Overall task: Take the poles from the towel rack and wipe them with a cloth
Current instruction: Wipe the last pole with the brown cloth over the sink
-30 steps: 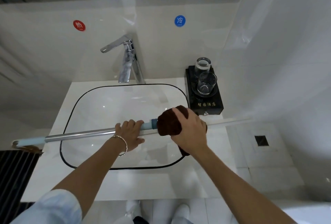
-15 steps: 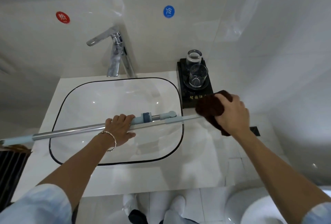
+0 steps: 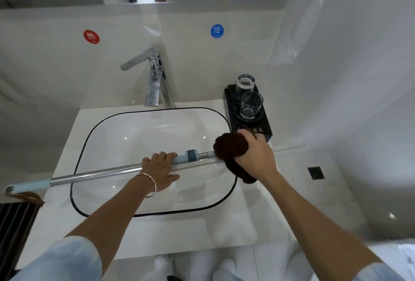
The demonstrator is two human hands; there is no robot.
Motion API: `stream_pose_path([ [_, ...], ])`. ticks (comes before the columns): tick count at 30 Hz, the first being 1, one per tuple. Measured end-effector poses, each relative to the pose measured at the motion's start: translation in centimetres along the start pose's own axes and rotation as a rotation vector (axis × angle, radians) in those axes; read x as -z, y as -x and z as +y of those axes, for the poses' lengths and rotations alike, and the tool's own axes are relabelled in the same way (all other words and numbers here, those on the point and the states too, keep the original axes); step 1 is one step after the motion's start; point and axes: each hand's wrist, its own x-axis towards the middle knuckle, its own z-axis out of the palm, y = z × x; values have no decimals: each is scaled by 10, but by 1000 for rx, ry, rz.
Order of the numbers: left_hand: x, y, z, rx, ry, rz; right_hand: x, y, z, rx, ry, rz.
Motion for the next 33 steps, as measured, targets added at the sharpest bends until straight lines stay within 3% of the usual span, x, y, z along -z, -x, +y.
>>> stream_pose_path([
  [3, 0, 3, -1, -13, 45, -2, -18, 11, -35, 48, -87, -112],
  [7, 6, 3, 1, -88, 63, 37, -9, 14, -46, 21, -121, -63],
  [13, 9, -5, 41, -224, 28, 26, -29, 25, -56, -28, 155, -11],
  [17, 14, -13, 14, -360, 123, 23, -43, 30, -54, -45, 353, 60],
  [20, 17, -11, -49, -254, 51, -6, -41, 28, -54, -61, 351, 72],
  [27, -2, 42, -228, 139, -16, 130, -45, 19, -66, -138, 437, 60],
  [33, -39, 55, -258, 117, 54, 290, -70, 13, -99, -312, 492, 128],
])
